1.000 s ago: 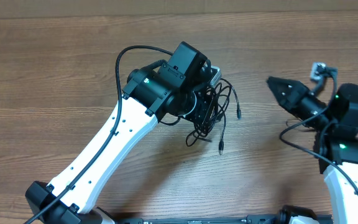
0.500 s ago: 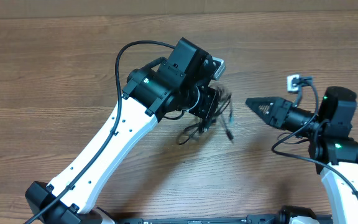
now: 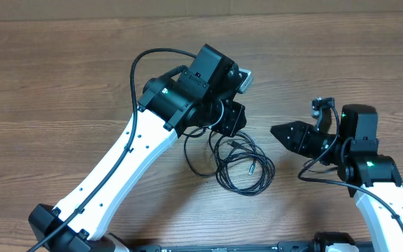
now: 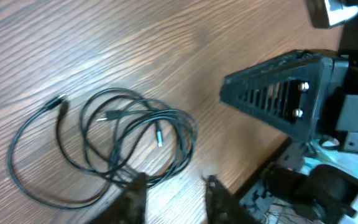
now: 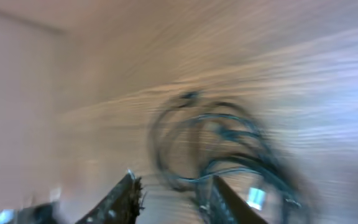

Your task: Untangle cables

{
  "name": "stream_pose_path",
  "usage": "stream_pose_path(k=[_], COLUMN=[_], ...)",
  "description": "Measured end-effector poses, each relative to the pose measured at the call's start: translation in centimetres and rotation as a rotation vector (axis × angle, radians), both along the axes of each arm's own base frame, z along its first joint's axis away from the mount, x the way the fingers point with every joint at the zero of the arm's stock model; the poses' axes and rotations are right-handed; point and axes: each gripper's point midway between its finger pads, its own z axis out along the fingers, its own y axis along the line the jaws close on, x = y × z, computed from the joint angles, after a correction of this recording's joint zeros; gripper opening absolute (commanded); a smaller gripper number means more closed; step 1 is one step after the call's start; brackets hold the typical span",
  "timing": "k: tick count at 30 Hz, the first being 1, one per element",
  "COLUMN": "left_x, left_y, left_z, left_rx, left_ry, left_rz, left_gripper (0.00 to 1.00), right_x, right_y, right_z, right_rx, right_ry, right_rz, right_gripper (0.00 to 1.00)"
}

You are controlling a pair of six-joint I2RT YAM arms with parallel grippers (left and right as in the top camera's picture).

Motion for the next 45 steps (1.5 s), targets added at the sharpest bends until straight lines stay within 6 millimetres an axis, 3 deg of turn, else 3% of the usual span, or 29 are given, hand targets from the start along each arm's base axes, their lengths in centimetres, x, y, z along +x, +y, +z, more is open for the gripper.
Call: stream_pose_path(k=[3, 8, 15, 17, 22, 27, 31, 37, 40, 45], left_x=[0.1, 0.5, 0.4, 0.3, -0.4, -1.7, -3.1, -4.6, -5.3, -6.6], left_y=[0.4, 0.4, 0.3, 0.3, 1.1, 3.4, 5.3, 6.4, 5.9, 6.4], left_z=[-0.7, -3.4, -8.0, -9.2, -10.9, -11.4, -11.5, -11.3, -10.2, -6.2], left_rx=[0.032, 0.097, 0.193, 0.219, 0.279, 0.395, 0.492, 0.613, 0.627, 0.595], left_ry=[0.009, 0.070, 0.191, 0.229, 0.308, 0.370, 0.417, 0.393, 0.317, 0.183], left_rz=[0.011, 0.017, 0.027, 0.039, 0.073, 0.155, 0.185, 0.211, 0.213, 0.256], left_gripper=[0.43, 0.51, 0.51, 0.47, 0.43, 0.43, 0.42, 0.43, 0.45, 0.45], right_x=[-0.8, -3.3, -5.2, -5.6, -6.0, -7.2, -7.6, -7.9, -8.1, -7.9], right_y=[-1.5, -2.6, -2.9, -3.0, -3.0, -3.0, -3.1, -3.5, -3.3, -2.5], right_z=[-1.8, -3.9, -5.6, -6.2, -7.7, -10.2, -11.1, -11.4, -11.5, -11.8], right_rx=[-0.080, -0.144, -0.170, -0.174, -0.181, -0.187, -0.194, -0.223, -0.253, -0.320], right_ry=[0.083, 0.229, 0.318, 0.340, 0.414, 0.558, 0.606, 0.619, 0.615, 0.581], right_rz=[-0.064, -0.101, -0.107, -0.107, -0.102, -0.090, -0.087, -0.092, -0.073, -0.036], right_gripper=[0.39, 0.40, 0.40, 0.40, 0.43, 0.55, 0.64, 0.66, 0.66, 0.66])
